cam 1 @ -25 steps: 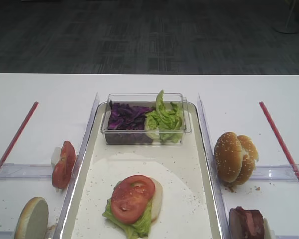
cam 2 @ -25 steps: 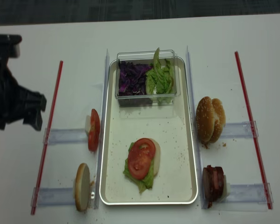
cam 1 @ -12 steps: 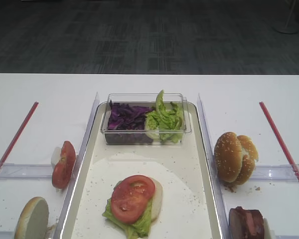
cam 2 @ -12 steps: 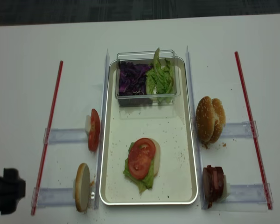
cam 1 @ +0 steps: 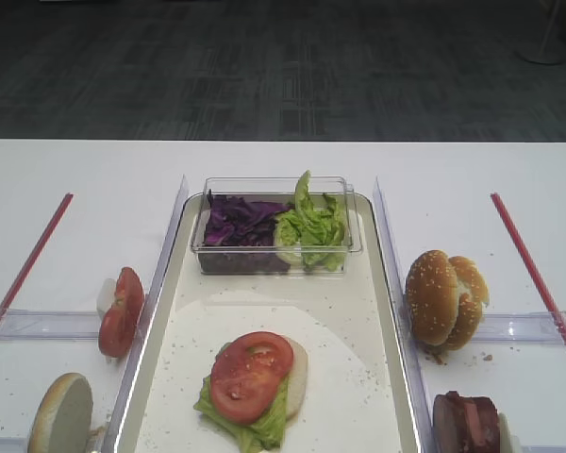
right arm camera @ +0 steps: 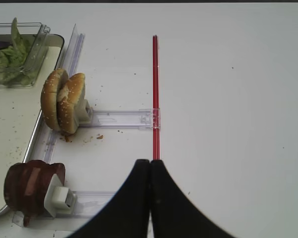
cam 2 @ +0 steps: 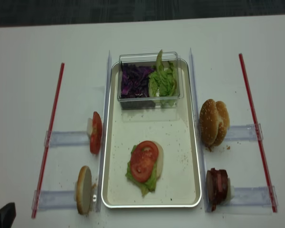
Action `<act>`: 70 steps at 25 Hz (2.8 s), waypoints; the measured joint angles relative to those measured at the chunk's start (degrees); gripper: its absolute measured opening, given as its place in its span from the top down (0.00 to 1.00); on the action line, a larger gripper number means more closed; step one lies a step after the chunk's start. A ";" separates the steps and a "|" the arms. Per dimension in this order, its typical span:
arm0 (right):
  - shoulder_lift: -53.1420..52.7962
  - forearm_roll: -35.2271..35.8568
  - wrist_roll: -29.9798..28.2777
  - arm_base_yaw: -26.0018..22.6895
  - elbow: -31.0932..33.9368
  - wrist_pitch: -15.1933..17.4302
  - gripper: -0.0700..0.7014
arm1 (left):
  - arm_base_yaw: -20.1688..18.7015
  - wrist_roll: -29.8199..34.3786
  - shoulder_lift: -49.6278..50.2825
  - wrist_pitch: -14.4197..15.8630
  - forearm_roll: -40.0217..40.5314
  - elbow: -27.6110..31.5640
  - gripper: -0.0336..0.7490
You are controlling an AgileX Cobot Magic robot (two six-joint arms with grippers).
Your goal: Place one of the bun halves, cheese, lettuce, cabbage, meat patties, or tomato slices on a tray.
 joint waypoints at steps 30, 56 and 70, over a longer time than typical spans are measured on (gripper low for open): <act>0.00 0.00 0.00 0.00 0.00 0.00 0.44 | 0.00 2.58 -10.94 -4.02 -1.28 2.20 0.23; 0.00 0.00 0.00 0.00 0.00 0.00 0.44 | 0.00 5.46 -10.94 -4.07 -2.76 2.20 0.23; 0.00 0.00 0.00 0.00 0.00 0.00 0.44 | 0.00 5.57 -10.94 -4.15 -2.76 2.20 0.23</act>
